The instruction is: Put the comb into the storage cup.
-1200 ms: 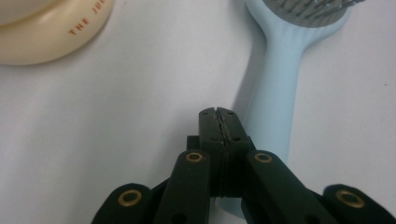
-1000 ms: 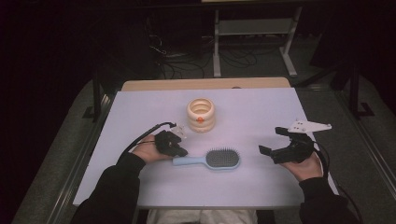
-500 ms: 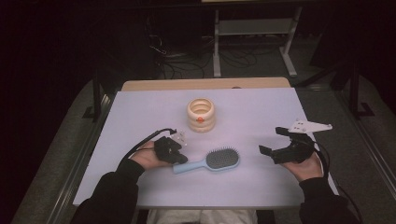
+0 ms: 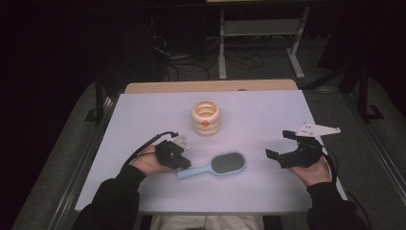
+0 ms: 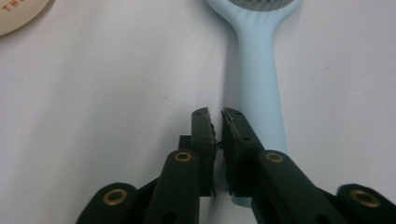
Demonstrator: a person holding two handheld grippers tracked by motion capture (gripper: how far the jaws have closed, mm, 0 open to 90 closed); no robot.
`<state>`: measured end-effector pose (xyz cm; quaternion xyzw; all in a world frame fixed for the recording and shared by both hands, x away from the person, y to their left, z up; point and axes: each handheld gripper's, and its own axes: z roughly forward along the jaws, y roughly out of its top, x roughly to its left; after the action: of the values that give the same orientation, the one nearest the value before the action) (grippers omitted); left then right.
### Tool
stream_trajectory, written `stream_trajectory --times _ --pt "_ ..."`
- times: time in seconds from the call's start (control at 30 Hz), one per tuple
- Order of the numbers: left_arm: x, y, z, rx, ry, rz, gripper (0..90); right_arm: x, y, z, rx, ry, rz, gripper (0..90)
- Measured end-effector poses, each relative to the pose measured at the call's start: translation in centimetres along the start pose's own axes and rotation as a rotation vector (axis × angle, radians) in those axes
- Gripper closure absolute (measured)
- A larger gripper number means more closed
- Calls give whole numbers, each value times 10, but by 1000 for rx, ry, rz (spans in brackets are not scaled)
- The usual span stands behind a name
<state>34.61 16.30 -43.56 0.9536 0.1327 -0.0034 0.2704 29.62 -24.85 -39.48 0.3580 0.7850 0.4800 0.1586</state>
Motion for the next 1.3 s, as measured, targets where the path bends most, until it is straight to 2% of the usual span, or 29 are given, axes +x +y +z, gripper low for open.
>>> stream_trajectory --times 0.17,0.27,0.43,0.5,0.6,0.7,0.8,1.0,1.1,1.3 --pt "0 0 -6 -17 0 -17 752 0 0 0 -1 0 1 0" --pt "0 1 -11 -45 -4 -21 699 0 0 0 0 0 0 0" --pt "-4 3 -17 -76 -10 -9 537 0 0 0 0 0 2 0" --pt "-5 4 -19 -84 -28 -8 495 0 0 0 1 0 1 0" --pt "-6 6 -20 -96 -23 -4 424 0 0 1 2 0 2 0" --pt "-5 8 -19 -106 -38 -21 335 0 0 1 1 3 1 0" --pt "-6 11 -16 -101 -32 -25 270 0 0 1 -1 4 2 0" --pt "-8 17 -11 -102 -39 -22 178 0 0 1 0 6 3 0" --pt "-9 21 -9 -91 -48 -5 168 0 0 1 0 5 2 0" --pt "-10 29 -2 -82 -73 -3 135 0 0 1 3 7 0 0"
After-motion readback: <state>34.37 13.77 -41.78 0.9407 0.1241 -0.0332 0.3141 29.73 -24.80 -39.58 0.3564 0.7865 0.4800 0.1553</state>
